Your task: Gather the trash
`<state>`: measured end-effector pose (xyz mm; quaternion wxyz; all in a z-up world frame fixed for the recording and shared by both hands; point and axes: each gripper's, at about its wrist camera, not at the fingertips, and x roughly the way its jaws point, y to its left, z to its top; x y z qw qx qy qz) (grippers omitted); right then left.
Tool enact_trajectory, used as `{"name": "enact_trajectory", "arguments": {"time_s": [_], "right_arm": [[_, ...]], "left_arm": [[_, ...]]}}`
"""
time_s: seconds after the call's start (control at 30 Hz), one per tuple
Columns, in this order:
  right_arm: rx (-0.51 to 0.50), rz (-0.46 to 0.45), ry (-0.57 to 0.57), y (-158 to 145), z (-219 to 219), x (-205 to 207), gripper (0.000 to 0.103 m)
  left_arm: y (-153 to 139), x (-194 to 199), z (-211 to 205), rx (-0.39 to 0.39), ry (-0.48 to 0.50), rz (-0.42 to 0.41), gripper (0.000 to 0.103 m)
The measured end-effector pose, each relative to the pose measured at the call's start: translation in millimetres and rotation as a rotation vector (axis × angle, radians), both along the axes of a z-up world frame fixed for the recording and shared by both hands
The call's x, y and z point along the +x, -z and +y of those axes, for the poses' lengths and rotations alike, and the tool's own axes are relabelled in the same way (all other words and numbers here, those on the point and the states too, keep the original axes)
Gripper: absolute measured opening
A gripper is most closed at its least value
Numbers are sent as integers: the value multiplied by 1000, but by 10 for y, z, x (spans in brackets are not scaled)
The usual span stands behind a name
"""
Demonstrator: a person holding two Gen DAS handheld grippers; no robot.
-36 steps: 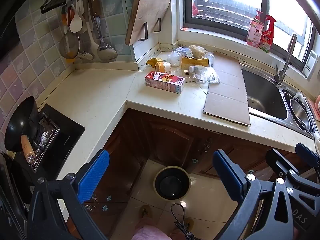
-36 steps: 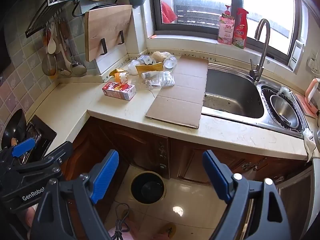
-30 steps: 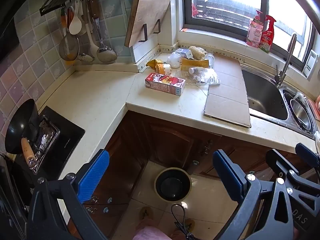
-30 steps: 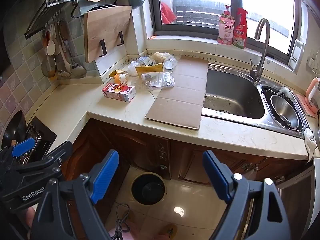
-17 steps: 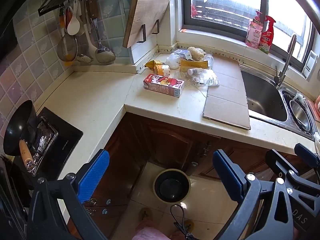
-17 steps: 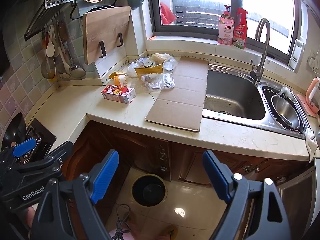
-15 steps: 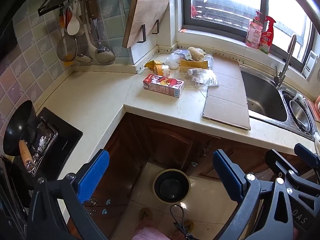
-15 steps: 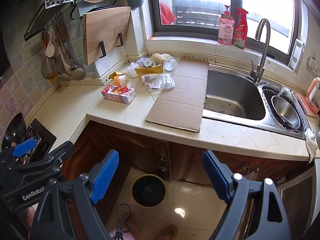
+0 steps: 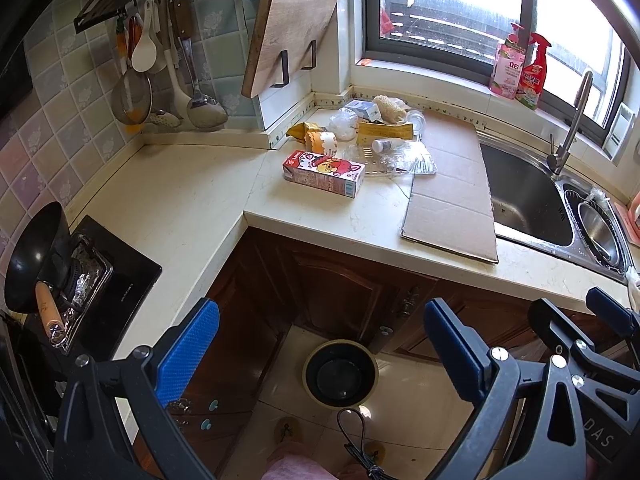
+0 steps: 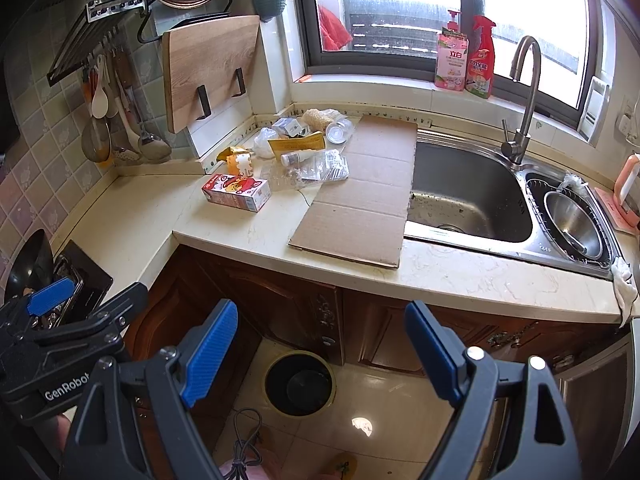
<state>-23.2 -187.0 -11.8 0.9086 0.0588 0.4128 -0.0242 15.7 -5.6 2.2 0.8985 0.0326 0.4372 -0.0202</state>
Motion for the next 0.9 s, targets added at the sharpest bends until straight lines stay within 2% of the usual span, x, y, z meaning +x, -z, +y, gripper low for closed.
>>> {"name": "enact_trajectory", "arguments": {"time_s": [0.9], "right_arm": [[4,-3,-7,-25,-35,-8,86]], "left_arm": [[23,-64,10,-24,-4,13,101]]}}
